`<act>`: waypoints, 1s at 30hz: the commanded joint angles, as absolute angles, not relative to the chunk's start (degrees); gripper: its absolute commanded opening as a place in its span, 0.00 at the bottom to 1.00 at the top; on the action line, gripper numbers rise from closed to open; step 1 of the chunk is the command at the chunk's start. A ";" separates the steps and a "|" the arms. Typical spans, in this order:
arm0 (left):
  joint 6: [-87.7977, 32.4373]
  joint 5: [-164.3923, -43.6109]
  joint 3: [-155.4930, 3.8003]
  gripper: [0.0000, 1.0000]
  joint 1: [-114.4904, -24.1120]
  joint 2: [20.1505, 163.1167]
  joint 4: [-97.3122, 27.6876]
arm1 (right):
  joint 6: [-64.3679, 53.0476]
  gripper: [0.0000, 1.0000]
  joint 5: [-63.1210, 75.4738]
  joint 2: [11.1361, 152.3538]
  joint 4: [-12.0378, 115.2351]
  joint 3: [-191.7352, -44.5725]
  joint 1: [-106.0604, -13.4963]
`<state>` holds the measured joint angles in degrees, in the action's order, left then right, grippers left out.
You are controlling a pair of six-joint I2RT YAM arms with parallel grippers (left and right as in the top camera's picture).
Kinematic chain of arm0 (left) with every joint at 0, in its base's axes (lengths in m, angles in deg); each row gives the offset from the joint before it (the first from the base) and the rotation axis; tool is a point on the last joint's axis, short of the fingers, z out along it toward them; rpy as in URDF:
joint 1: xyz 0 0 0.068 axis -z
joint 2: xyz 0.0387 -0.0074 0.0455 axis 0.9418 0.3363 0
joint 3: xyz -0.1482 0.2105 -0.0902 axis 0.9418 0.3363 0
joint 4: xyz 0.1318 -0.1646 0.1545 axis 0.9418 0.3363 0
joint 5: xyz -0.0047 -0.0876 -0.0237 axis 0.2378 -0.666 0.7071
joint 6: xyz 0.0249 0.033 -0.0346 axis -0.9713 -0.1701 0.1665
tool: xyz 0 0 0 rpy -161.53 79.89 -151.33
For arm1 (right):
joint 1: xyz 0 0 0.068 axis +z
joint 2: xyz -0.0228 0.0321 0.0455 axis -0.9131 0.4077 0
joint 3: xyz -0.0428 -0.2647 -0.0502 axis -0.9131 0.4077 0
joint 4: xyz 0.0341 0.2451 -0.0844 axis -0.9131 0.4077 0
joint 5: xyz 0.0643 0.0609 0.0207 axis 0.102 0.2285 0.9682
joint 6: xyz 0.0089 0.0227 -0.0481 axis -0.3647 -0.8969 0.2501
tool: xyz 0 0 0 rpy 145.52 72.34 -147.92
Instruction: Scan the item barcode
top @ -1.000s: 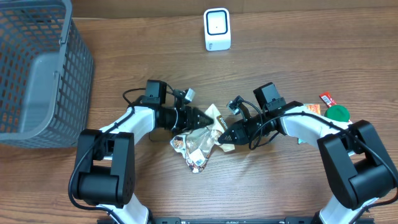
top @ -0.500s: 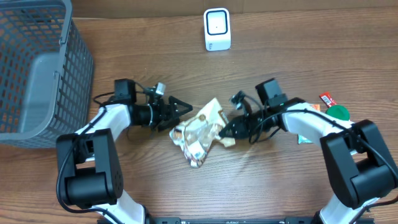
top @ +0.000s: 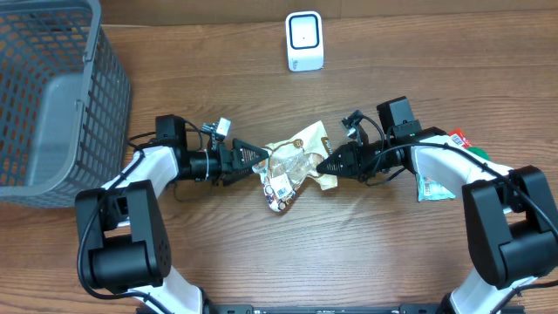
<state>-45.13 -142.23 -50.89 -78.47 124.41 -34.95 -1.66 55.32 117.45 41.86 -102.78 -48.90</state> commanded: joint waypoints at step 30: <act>-39.67 -145.95 -52.00 0.04 -71.34 125.30 -39.46 | -3.76 0.79 52.15 117.60 41.29 -103.94 -48.45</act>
